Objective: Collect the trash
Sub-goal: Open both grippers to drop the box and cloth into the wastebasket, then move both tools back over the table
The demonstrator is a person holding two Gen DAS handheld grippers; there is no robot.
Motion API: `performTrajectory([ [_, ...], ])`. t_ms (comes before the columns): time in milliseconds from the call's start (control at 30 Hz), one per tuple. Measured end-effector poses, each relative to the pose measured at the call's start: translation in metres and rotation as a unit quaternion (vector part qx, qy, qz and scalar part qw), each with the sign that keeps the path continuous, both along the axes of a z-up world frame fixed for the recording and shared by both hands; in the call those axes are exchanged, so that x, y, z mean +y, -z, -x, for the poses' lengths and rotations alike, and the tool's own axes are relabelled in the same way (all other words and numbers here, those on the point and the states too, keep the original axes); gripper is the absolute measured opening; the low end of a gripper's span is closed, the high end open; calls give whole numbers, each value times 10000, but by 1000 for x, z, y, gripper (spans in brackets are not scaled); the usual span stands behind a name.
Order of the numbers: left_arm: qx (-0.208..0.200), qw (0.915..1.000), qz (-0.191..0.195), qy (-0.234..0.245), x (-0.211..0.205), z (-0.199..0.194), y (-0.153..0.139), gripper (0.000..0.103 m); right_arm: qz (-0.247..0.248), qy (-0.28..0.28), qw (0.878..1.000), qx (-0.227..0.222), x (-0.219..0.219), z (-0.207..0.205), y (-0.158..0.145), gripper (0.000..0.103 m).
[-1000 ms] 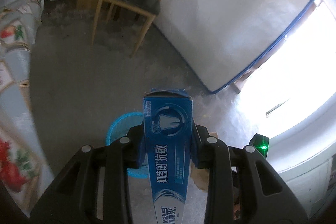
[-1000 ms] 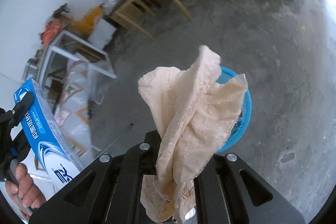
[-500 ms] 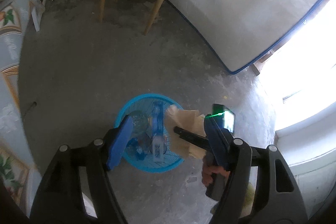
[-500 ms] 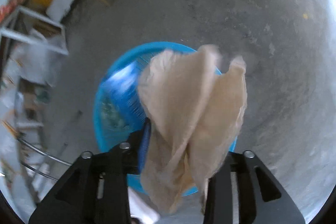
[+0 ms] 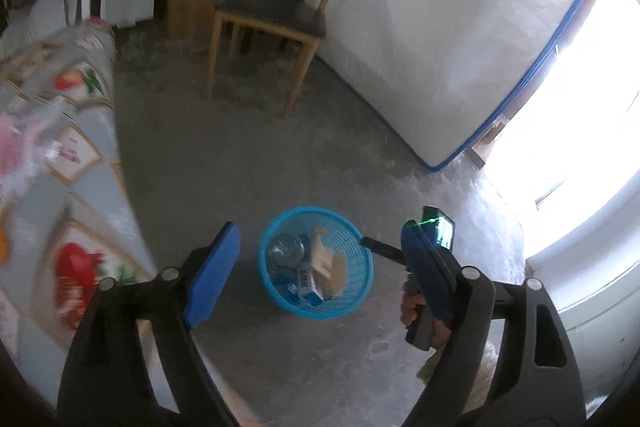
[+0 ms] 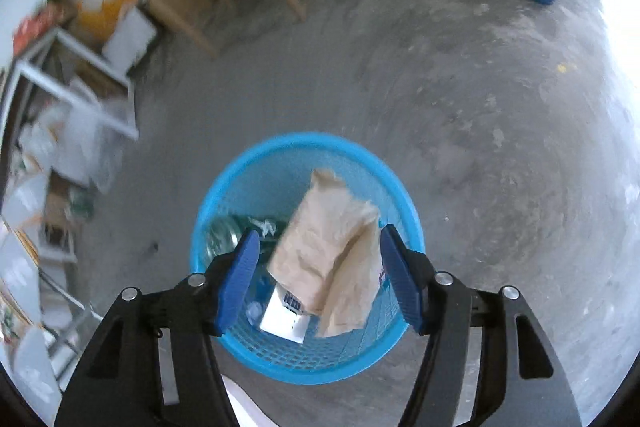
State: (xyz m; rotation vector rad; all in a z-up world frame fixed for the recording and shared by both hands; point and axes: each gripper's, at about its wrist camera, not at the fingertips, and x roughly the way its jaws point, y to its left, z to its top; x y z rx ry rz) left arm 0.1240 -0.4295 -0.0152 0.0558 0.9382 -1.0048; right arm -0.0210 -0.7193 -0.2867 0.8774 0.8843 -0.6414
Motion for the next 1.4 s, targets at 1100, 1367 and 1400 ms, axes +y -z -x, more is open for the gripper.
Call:
performTrajectory([
  [1100,-459,9649,-51,-2586,332,16,-4,94,2211,-3019,9222,-973,323,-98,-288,94],
  [1367,-333,9497,23,-3113,379,-5,1,94,1670,-3639,9127,-816,359,-226,-290,94],
  [1400,-284,9477,22,-3178,383,-9,3,94,1636,-3681,9126,-703,360,-247,-285,94],
])
